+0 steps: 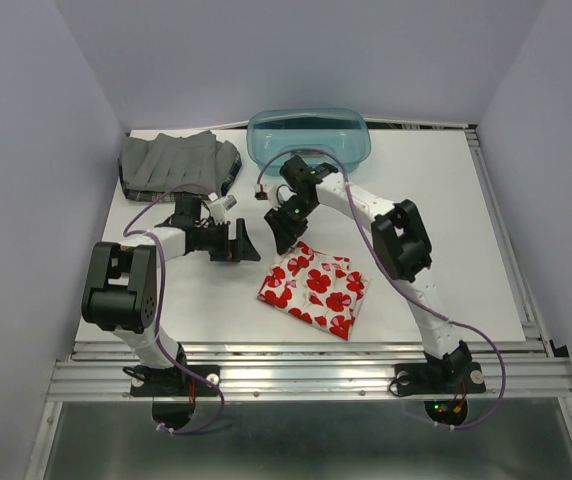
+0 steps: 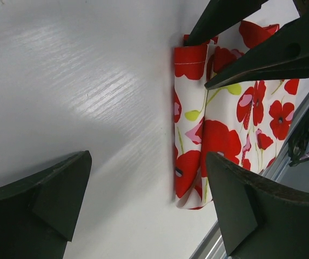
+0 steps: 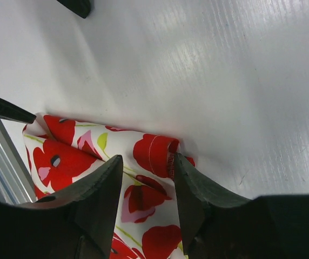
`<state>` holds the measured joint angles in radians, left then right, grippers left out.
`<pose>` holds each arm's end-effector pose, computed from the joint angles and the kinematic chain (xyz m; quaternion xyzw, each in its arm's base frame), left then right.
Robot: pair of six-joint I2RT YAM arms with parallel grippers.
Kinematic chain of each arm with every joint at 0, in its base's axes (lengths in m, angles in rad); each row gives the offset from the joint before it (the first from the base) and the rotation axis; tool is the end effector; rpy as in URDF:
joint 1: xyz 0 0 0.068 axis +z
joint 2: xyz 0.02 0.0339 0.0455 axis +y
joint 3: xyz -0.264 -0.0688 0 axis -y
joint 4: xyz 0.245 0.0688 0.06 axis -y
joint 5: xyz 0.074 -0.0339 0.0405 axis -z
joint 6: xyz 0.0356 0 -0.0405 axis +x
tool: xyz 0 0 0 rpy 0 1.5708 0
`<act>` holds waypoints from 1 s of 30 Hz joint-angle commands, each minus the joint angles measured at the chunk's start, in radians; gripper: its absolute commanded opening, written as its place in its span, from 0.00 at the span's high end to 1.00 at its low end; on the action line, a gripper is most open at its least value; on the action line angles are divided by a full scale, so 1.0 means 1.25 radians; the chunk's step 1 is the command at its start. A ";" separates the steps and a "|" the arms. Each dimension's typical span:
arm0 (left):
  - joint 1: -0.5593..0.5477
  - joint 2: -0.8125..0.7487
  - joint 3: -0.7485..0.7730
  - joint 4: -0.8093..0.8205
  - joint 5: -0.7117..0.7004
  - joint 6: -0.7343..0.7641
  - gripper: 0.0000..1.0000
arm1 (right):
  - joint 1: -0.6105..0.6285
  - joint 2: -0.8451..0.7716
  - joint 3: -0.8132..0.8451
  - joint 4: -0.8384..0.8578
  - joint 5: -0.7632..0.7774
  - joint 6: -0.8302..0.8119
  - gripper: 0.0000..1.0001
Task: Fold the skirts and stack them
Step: Fold the skirt
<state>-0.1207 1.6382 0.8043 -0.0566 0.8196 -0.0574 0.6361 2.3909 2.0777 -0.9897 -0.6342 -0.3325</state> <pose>0.3033 -0.0630 0.1594 0.1602 0.8600 -0.4013 0.2714 0.3831 0.3091 0.1762 -0.4753 0.8140 0.3247 0.0787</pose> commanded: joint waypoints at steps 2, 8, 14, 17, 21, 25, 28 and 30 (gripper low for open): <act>-0.003 -0.021 -0.020 0.034 0.033 -0.017 0.02 | 0.004 0.000 0.004 0.019 -0.047 0.000 0.63; -0.005 -0.012 -0.047 0.081 0.114 -0.031 0.02 | 0.004 -0.050 -0.011 0.038 -0.077 0.007 0.99; -0.015 0.018 -0.076 0.138 0.171 -0.052 0.01 | 0.004 -0.098 -0.030 0.073 -0.088 0.018 0.99; -0.022 0.050 -0.078 0.173 0.191 -0.068 0.02 | 0.004 -0.107 -0.039 0.073 -0.095 0.013 0.99; -0.049 0.091 -0.085 0.213 0.219 -0.084 0.02 | 0.004 -0.123 -0.052 0.076 -0.098 0.011 0.99; -0.078 0.110 -0.086 0.240 0.222 -0.107 0.02 | 0.004 -0.133 -0.053 0.080 -0.099 0.013 0.99; -0.101 0.108 -0.090 0.262 0.223 -0.122 0.02 | 0.004 -0.135 -0.052 0.080 -0.099 0.013 0.99; -0.117 0.107 -0.094 0.275 0.228 -0.133 0.02 | 0.004 -0.133 -0.047 0.081 -0.090 0.011 0.99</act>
<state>-0.2340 1.7554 0.7181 0.2638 1.1168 -0.2016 0.6361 2.2875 2.0171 -0.9260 -0.7300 -0.3180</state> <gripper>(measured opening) 0.985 0.014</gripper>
